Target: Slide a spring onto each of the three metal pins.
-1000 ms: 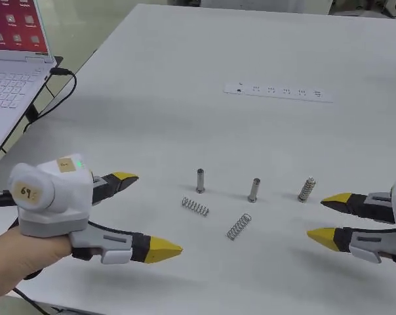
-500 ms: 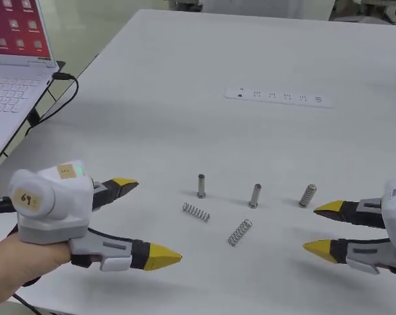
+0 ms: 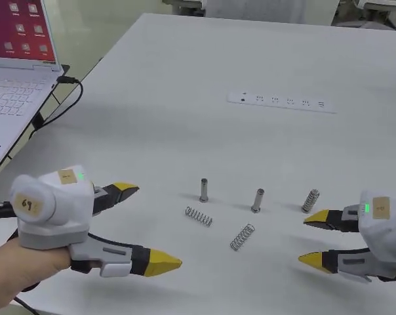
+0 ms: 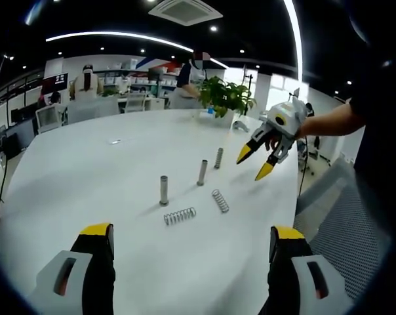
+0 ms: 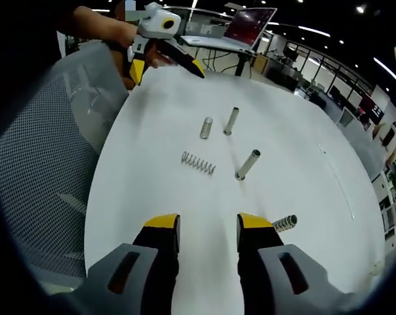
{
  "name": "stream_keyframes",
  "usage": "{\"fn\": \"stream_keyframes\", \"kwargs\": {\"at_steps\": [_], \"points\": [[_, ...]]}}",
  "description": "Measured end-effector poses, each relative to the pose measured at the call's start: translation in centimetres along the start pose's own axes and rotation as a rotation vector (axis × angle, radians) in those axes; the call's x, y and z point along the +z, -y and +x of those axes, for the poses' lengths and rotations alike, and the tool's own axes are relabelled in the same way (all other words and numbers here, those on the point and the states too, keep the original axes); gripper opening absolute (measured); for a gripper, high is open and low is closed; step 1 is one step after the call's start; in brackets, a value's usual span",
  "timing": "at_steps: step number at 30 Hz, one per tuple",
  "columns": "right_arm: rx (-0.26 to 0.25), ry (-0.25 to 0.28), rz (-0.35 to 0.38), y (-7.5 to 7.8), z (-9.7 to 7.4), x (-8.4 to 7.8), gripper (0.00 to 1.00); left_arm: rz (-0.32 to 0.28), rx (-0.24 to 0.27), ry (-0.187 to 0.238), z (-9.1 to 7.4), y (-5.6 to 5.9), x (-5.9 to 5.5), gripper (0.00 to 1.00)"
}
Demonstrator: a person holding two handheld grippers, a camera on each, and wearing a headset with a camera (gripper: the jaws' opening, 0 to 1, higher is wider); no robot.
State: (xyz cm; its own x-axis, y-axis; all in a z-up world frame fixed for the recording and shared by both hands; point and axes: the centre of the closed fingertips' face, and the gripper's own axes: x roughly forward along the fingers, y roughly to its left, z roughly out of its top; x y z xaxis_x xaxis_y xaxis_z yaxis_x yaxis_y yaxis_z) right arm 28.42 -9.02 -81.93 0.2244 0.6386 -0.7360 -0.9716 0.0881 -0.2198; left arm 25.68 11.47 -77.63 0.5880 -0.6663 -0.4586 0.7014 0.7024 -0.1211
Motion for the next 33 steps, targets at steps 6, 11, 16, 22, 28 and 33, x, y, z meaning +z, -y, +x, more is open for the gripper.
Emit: {"fn": "stream_keyframes", "kwargs": {"at_steps": [6, 11, 16, 22, 28, 33], "points": [[0.033, -0.008, -0.075, -0.6, 0.9, 1.2, 0.33, 0.007, 0.0, 0.004, -0.1, 0.1, 0.1, 0.95], [0.055, -0.019, -0.141, -1.0, 1.8, 2.2, 0.33, 0.004, 0.003, 0.006, -0.2, 0.0, 0.0, 0.95], [0.07, -0.011, -0.188, -1.1, 2.6, 3.9, 0.32, 0.003, 0.007, 0.006, -0.3, -0.1, -0.1, 0.95], [0.093, -0.013, -0.249, -1.5, 3.6, 5.3, 0.32, 0.0, 0.01, 0.007, -0.4, -0.1, -0.1, 0.95], [0.113, -0.018, -0.272, -1.7, 4.6, 5.9, 0.3, -0.002, 0.009, 0.01, -0.4, -0.1, -0.1, 0.95], [0.129, -0.021, -0.28, -1.7, 5.5, 6.2, 0.29, -0.004, 0.01, 0.009, -0.4, -0.1, -0.2, 0.95]]}}
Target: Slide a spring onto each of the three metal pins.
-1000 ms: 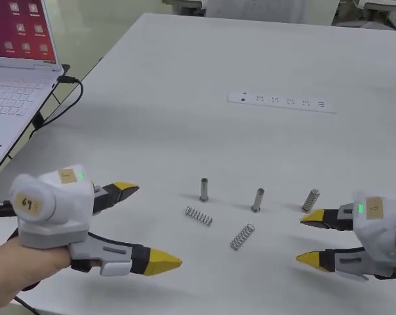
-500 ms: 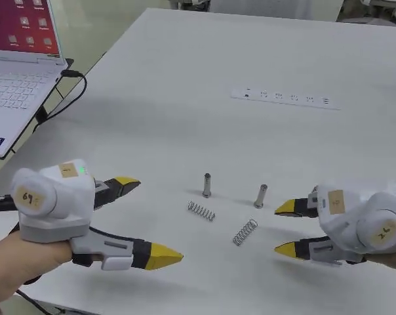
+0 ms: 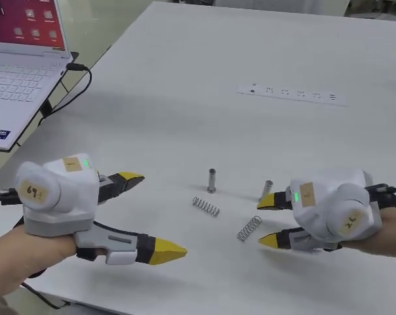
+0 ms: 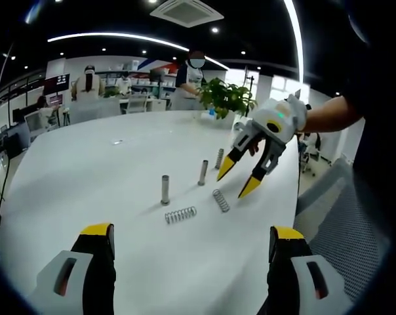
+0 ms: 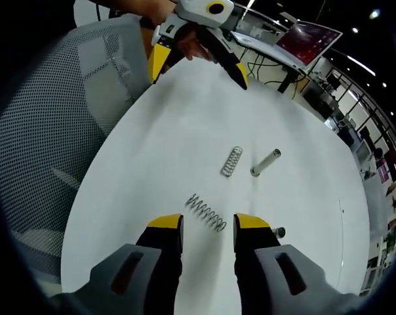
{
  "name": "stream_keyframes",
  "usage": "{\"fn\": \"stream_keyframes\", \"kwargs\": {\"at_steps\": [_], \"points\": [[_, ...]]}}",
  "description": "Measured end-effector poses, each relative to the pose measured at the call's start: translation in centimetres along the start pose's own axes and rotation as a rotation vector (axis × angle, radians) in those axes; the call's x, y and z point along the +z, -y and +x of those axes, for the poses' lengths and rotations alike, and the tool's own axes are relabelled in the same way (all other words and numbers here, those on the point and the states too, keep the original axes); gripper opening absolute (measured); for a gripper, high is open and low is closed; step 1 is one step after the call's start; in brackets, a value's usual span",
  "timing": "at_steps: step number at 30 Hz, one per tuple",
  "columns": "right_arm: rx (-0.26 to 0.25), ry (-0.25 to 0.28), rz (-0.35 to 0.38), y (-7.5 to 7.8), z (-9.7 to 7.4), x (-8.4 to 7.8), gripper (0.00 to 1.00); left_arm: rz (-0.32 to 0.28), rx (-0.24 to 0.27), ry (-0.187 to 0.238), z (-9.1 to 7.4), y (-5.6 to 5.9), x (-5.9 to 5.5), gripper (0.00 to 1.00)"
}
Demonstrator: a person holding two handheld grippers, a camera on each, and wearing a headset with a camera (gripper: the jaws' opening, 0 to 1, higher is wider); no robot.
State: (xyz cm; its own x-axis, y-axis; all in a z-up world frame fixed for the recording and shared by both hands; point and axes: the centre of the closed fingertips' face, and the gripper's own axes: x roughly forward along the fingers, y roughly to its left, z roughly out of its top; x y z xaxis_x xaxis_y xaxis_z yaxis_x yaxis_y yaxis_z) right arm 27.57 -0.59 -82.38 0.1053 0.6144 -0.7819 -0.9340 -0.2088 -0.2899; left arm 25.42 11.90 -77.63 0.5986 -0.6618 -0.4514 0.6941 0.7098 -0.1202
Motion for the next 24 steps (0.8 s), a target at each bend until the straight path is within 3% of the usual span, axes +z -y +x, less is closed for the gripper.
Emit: {"fn": "stream_keyframes", "kwargs": {"at_steps": [10, 13, 24], "points": [[0.024, -0.013, 0.028, 1.0, 1.5, -0.7, 0.26, -0.004, 0.002, -0.001, -0.1, -0.1, -0.2, 0.95], [0.044, -0.003, 0.112, 1.0, 2.0, -1.0, 0.25, -0.007, 0.002, 0.0, -0.1, -0.1, -0.2, 0.95], [0.067, -0.029, 0.149, 1.1, 3.0, -2.2, 0.21, -0.007, 0.001, 0.001, -0.1, -0.1, -0.2, 0.95]]}}
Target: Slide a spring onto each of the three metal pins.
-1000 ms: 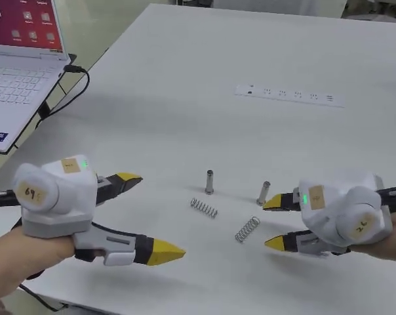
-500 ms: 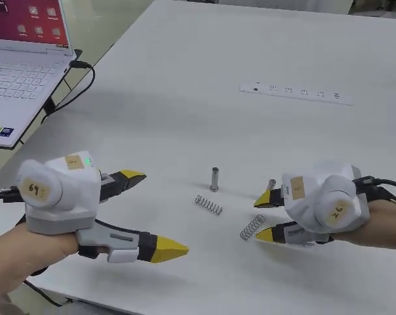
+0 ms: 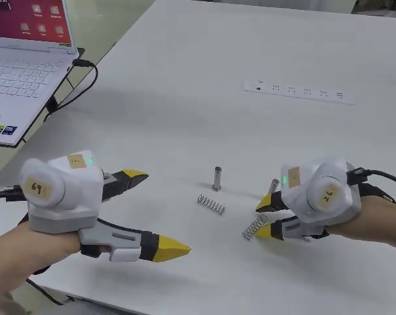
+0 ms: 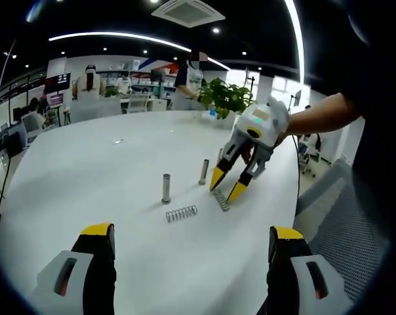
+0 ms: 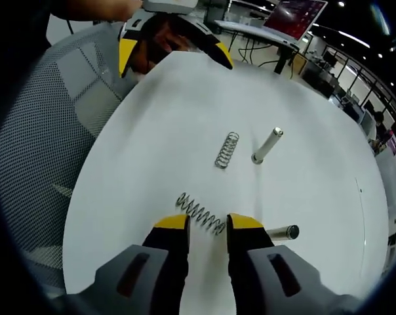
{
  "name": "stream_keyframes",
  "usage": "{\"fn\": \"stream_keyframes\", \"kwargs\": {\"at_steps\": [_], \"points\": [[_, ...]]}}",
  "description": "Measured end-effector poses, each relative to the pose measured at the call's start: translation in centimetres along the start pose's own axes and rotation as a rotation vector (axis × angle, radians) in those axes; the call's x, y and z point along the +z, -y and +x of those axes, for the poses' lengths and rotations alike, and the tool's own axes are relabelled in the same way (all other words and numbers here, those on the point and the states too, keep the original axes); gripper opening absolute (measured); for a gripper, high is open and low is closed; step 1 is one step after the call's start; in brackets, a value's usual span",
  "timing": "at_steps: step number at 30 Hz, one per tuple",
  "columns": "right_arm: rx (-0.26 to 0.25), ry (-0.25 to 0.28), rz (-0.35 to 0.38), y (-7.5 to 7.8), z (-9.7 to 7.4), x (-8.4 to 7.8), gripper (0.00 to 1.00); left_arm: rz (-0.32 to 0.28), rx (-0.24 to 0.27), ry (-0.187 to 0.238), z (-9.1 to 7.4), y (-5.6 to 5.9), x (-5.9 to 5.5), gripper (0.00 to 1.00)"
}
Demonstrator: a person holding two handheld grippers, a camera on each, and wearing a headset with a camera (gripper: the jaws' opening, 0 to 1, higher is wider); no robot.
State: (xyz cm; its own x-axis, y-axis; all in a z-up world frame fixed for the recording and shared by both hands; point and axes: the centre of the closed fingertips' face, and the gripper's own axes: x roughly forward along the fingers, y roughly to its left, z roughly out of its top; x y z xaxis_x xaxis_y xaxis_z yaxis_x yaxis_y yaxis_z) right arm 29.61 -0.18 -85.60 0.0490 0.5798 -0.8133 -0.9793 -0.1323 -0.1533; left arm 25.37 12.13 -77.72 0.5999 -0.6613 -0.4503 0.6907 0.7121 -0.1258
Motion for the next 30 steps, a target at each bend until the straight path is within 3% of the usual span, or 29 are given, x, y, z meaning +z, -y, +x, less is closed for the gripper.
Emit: {"fn": "stream_keyframes", "kwargs": {"at_steps": [10, 14, 30], "points": [[0.011, -0.006, 0.001, -0.3, 0.3, -0.2, 0.16, -0.004, 0.001, -0.002, -0.2, 0.0, -0.2, 0.94], [0.028, -0.018, -0.018, -0.8, 0.4, -0.5, 0.09, -0.004, -0.002, -0.005, -0.1, 0.1, -0.3, 0.94], [0.001, 0.016, -0.01, -1.1, -0.1, 0.3, 0.08, 0.008, -0.02, -0.008, 0.3, 0.5, 0.3, 0.94]]}}
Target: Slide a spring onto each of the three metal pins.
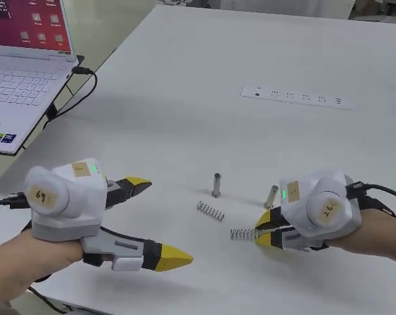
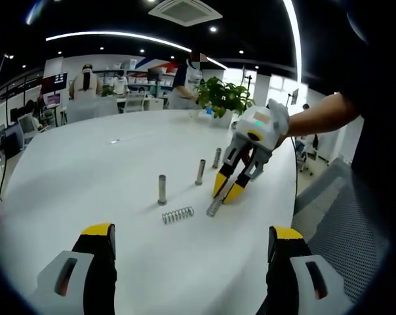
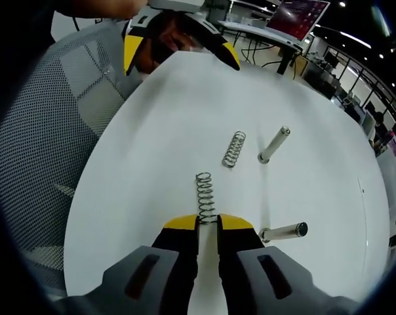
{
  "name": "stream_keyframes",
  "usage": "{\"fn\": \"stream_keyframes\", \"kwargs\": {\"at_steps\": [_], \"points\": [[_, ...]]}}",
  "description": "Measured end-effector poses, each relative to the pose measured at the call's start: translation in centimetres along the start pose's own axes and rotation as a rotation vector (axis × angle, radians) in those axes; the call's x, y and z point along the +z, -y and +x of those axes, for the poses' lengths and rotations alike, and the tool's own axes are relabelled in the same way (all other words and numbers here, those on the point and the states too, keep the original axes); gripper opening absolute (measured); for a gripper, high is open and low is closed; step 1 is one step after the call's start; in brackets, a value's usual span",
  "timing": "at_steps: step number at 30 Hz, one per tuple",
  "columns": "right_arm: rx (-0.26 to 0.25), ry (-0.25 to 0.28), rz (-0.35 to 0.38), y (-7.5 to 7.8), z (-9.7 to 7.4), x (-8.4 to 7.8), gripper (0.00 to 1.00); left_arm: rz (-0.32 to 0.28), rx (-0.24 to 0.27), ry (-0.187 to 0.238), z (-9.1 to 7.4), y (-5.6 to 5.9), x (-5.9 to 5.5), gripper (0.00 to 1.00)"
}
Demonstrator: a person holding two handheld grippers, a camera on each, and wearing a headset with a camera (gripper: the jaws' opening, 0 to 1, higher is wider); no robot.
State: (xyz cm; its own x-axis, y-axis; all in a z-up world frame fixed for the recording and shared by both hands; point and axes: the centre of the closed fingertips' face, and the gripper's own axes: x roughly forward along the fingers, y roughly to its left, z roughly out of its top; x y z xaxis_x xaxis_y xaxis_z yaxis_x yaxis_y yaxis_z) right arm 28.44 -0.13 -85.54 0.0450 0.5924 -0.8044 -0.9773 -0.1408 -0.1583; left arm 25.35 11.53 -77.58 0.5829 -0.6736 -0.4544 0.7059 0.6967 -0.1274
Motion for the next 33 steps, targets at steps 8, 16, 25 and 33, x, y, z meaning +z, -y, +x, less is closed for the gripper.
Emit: {"fn": "stream_keyframes", "kwargs": {"at_steps": [8, 16, 25, 33], "points": [[-0.012, 0.016, 0.004, -0.1, -0.9, -0.1, 0.08, 0.008, -0.015, 0.0, 0.2, 0.5, 0.4, 0.92], [-0.036, 0.034, 0.021, -0.1, -1.6, -0.4, 0.08, 0.013, -0.029, 0.004, 0.4, 0.9, 0.5, 0.9], [-0.062, 0.055, 0.044, 0.1, -2.6, -0.7, 0.08, 0.007, -0.039, 0.019, 0.4, 1.2, 0.9, 0.9], [-0.101, 0.103, 0.095, 0.4, -4.6, -0.9, 0.08, 0.01, -0.067, 0.021, 0.9, 1.8, 1.2, 0.87]]}}
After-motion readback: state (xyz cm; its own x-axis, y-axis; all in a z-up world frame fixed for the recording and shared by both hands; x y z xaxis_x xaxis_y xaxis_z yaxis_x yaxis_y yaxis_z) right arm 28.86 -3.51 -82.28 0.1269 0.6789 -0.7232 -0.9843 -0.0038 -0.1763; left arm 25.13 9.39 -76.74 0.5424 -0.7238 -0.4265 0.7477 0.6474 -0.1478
